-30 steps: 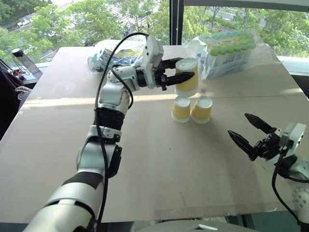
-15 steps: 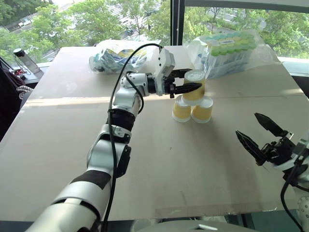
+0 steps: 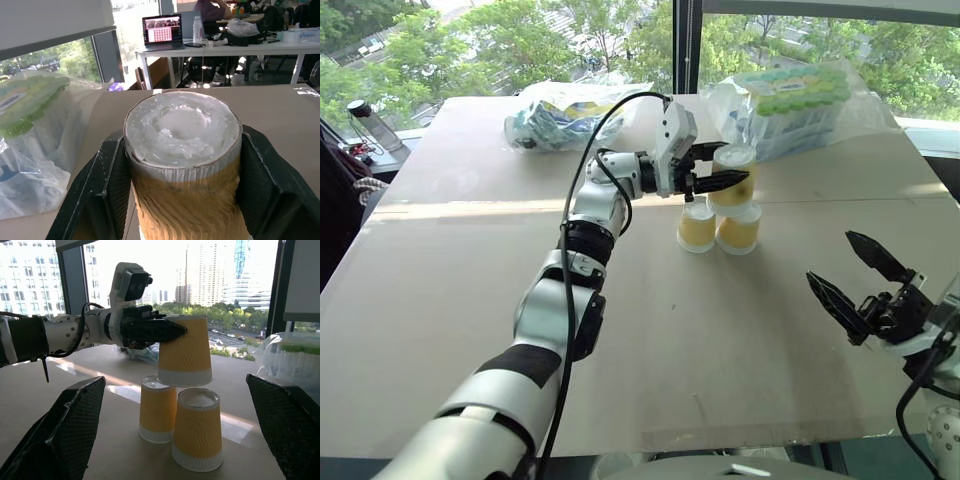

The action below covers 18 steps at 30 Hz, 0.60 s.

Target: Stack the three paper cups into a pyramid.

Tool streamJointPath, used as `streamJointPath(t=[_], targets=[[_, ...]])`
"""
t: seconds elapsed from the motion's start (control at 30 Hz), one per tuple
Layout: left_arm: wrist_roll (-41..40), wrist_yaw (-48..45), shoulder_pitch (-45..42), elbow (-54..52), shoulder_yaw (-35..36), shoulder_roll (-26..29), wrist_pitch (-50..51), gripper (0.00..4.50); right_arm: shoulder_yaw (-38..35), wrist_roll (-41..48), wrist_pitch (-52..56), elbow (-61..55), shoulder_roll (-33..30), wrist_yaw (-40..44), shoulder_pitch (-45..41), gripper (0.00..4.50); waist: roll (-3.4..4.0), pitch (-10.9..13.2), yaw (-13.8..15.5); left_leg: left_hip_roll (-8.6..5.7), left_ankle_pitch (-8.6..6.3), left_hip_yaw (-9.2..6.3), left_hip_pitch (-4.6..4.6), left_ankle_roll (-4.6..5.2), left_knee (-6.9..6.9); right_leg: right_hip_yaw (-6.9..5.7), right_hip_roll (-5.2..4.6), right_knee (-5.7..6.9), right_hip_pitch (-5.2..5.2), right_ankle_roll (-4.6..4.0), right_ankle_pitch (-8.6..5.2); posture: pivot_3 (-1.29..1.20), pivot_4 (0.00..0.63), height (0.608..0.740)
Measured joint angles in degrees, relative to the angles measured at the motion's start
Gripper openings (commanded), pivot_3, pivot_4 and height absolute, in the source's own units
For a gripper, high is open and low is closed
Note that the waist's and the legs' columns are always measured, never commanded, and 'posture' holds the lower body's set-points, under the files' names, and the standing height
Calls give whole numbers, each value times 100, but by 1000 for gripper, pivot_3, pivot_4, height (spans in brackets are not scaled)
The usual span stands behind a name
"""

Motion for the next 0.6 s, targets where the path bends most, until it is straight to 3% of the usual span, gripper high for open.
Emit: streamJointPath(t=[0.17,0.2,0.27,0.37,0.6], targets=[[57,-8,0,114,12,-12,-119,2473,0,13,-19,0,30,39,42,4500,0,0,3,0,0,-1,-1,0,1,-1,0,1,0,0,0,0,150,740],[109,-6,0,154,11,-13,-211,3066,0,10,-29,2,32,40,42,4500,0,0,2,-1,0,0,-1,0,1,0,0,1,0,0,0,0,150,740],[111,-4,0,167,35,-36,-270,3418,0,5,-37,6,35,40,38,4500,0,0,3,-1,0,-1,-1,0,2,0,-1,1,0,0,0,0,150,740],[111,4,-3,173,84,-82,-307,4364,4,-6,-53,12,45,43,34,4500,0,0,2,-1,0,-1,-1,0,2,-1,-1,1,0,0,0,0,150,740],[88,-4,0,105,151,-51,-285,4364,18,-46,-117,96,45,61,25,4500,0,0,0,-1,0,-1,-1,0,3,0,-1,3,0,0,0,0,150,740]])
